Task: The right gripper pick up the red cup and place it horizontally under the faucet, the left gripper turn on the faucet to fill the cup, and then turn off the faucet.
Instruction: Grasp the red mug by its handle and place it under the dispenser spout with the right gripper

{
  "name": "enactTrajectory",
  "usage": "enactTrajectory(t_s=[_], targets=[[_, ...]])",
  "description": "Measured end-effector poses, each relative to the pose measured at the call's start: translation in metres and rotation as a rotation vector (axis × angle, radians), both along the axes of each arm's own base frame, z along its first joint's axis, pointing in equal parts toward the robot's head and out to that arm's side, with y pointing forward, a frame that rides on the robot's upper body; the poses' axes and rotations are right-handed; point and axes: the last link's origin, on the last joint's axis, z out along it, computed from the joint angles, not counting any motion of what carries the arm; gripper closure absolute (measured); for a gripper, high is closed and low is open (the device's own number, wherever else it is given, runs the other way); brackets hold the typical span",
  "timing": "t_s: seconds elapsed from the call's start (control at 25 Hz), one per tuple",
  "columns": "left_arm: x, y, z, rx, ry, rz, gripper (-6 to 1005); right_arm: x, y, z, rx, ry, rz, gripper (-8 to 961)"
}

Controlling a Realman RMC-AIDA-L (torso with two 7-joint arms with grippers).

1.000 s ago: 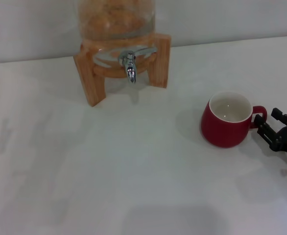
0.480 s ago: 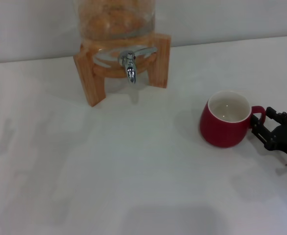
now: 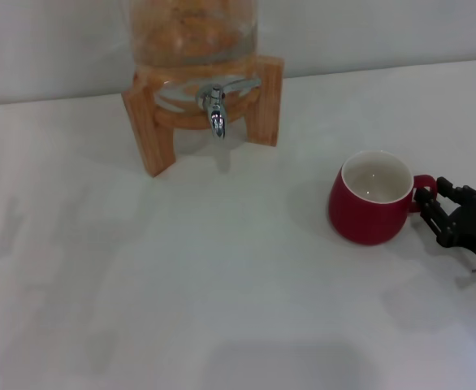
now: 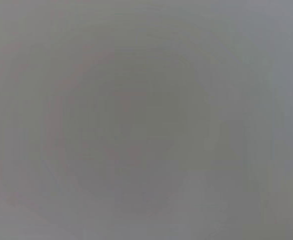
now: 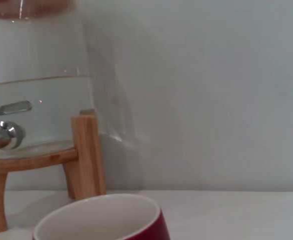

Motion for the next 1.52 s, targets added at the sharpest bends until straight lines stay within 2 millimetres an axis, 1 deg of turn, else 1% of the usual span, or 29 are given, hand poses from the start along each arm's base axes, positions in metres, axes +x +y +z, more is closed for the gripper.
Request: enactTrajectory(t_s=[0.32,0.56,0.92,1.52], targets=[[0.000,0.000,0.000,-0.002,0.000,0.003,137,0.004,0.001,0.000,-0.001,-0.007,-0.029,621],[0.000,0.000,-0.001,-0.003,0.001,0.003,137,0.004,0.002,0.000,-0.001,-0.007,-0.030,822],[0.000,0.000,-0.001,-0.008,0.002,0.002,138,0.000,0.004,-0.002,-0.003,0.001,-0.013,833],[0.000,0.001,-0.002,-0.014,0.005,-0.001,138,-0.014,0.015,-0.005,-0.008,0.017,0.036,830]])
